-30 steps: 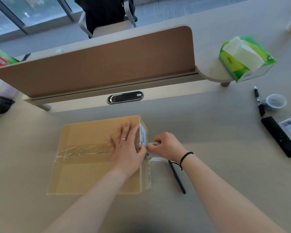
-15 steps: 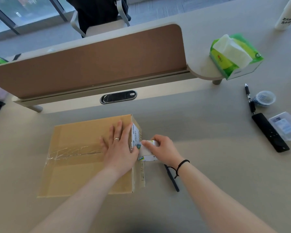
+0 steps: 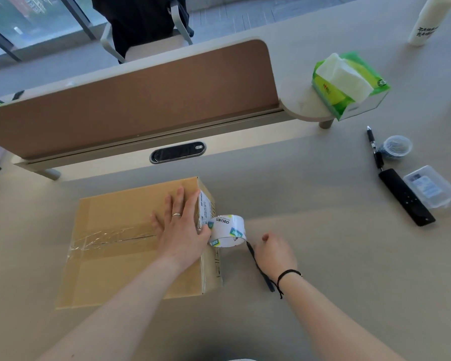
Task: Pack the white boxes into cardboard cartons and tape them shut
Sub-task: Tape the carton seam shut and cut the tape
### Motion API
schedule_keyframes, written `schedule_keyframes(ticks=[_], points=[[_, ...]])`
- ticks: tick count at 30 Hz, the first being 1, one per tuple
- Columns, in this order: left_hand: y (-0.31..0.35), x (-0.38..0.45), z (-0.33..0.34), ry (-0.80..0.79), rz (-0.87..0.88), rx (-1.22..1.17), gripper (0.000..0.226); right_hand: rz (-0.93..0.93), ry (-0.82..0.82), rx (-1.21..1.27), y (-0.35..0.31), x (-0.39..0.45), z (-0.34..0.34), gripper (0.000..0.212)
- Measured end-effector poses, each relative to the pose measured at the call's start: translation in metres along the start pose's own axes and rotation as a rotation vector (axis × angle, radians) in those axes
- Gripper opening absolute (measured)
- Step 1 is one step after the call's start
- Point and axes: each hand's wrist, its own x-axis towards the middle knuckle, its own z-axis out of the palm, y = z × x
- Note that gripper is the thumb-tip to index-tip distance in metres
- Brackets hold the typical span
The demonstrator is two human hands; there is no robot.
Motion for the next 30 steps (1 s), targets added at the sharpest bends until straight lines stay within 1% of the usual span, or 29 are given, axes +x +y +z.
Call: schedule_keyframes(ticks=[1, 3, 5, 10, 12, 14, 16, 17, 19, 21, 22, 23, 24, 26, 27, 28, 30], points=[[0.000, 0.000, 0.000, 0.000, 0.002, 0.004, 0.078, -0.004, 0.003, -0.112, 0.004, -0.002, 0.003, 0.034], [0.000, 0.000, 0.000, 0.001, 0.005, 0.011, 0.078, -0.021, 0.016, -0.230, 0.007, -0.007, 0.007, 0.046], [0.000, -0.001, 0.000, 0.002, 0.007, 0.012, 0.077, -0.038, 0.022, -0.251, 0.007, -0.011, 0.012, 0.050], [0.000, -0.001, 0.000, -0.013, 0.009, 0.017, 0.078, -0.084, 0.015, -0.290, 0.008, -0.024, 0.020, 0.052], [0.000, -0.002, -0.001, -0.022, 0.008, 0.008, 0.078, -0.121, -0.012, -0.382, 0.009, -0.030, 0.023, 0.046], [0.001, -0.002, -0.003, -0.040, 0.013, 0.002, 0.078, -0.146, -0.004, -0.463, 0.010, -0.034, 0.027, 0.035], [0.002, 0.000, -0.009, -0.068, 0.023, 0.020, 0.078, -0.145, -0.006, -0.484, 0.011, -0.037, 0.030, 0.025], [0.002, 0.002, -0.013, -0.079, 0.033, 0.043, 0.078, -0.136, -0.017, -0.474, 0.012, -0.038, 0.031, 0.023], [0.006, 0.010, -0.022, -0.090, 0.060, 0.082, 0.073, -0.093, -0.043, -0.398, 0.013, -0.040, 0.028, 0.024], [0.014, 0.020, -0.032, -0.089, 0.116, 0.063, 0.057, -0.026, -0.066, -0.256, 0.016, -0.042, 0.023, 0.019], [0.019, 0.027, -0.037, -0.091, 0.164, 0.041, 0.045, 0.019, -0.060, -0.141, 0.016, -0.044, 0.021, 0.018], [0.025, 0.035, -0.041, -0.110, 0.221, 0.041, 0.033, 0.068, -0.040, 0.005, 0.015, -0.047, 0.018, 0.022], [0.032, 0.042, -0.046, -0.149, 0.277, 0.063, 0.027, 0.096, -0.009, 0.157, 0.014, -0.050, 0.015, 0.025], [0.047, 0.055, -0.055, -0.270, 0.343, 0.110, 0.033, 0.135, 0.071, 0.480, 0.003, -0.058, 0.007, 0.022], [0.054, 0.060, -0.060, -0.341, 0.340, 0.121, 0.036, 0.148, 0.092, 0.621, -0.006, -0.063, 0.002, 0.018], [0.060, 0.064, -0.063, -0.408, 0.325, 0.132, 0.038, 0.144, 0.100, 0.733, -0.014, -0.067, -0.002, 0.015], [0.069, 0.071, -0.068, -0.537, 0.284, 0.165, 0.040, 0.103, 0.094, 0.858, -0.033, -0.077, -0.012, 0.013]])
